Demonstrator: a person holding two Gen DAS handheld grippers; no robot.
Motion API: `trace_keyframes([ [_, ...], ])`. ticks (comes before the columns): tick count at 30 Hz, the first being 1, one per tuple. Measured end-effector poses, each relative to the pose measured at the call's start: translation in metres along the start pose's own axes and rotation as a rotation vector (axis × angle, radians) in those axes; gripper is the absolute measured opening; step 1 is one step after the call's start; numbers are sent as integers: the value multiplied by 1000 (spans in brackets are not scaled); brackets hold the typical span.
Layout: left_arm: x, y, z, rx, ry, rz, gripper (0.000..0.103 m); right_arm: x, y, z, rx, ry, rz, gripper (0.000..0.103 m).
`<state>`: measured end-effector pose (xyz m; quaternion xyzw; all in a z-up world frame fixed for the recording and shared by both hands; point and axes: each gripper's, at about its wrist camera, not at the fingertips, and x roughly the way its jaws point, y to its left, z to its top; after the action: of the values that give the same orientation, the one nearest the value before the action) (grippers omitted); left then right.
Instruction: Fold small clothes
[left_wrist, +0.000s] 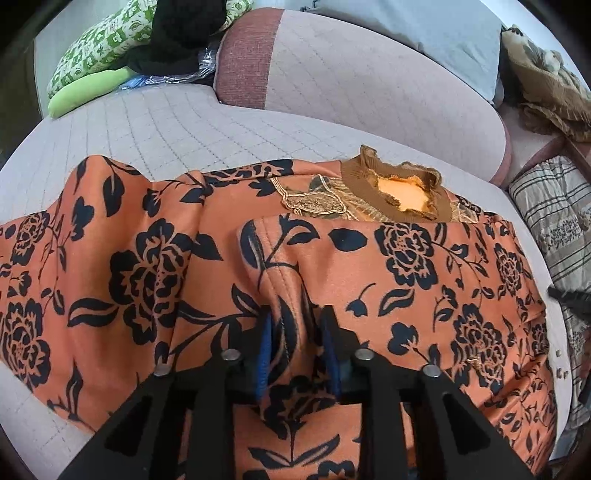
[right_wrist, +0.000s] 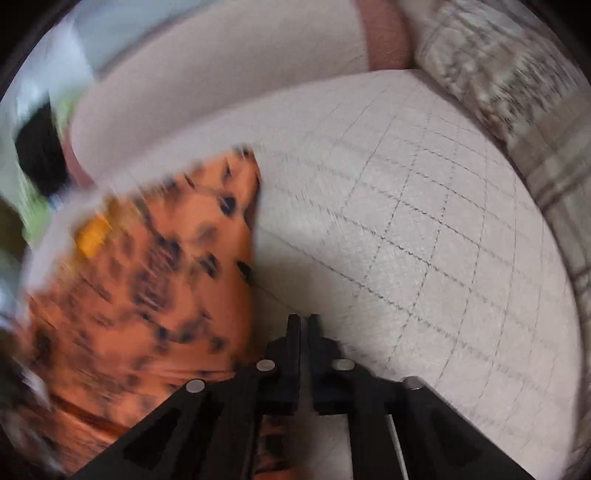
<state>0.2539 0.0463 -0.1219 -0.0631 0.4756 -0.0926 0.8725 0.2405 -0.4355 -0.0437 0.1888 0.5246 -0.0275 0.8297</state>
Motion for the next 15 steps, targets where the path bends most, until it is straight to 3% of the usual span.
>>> trace_keyframes([
  [1, -5, 0, 0, -3, -13, 2, 42, -15, 4, 3, 14, -56, 29, 7],
  [3, -16, 2, 1, -5, -50, 2, 48, -30, 21, 7, 11, -86, 124, 16],
  [4, -22, 4, 1, -13, -67, -7, 49, -32, 31, 8, -3, -63, 200, 53],
  [5, -27, 6, 1, -24, -71, -16, 49, -28, 42, 7, -18, -29, 258, 97],
  [6, -35, 13, -1, -50, -72, -35, 49, -22, 55, 4, -51, -15, 312, 100],
  [7, -41, 19, -2, -72, -77, -51, 49, -16, 62, -2, -82, -13, 301, 98],
  [9, -61, 46, -8, -141, -105, -83, 49, 24, 57, -10, -76, 71, 151, 97],
  [10, -70, 58, -10, -168, -119, -84, 50, 45, 39, -17, -7, 123, 32, 95],
  [11, -83, 80, -14, -216, -147, -78, 50, 50, 36, -21, 23, 122, -12, 83],
  [15, -132, 192, -34, -481, -278, -14, 59, 1, 40, -44, -30, -78, 55, 84],
])
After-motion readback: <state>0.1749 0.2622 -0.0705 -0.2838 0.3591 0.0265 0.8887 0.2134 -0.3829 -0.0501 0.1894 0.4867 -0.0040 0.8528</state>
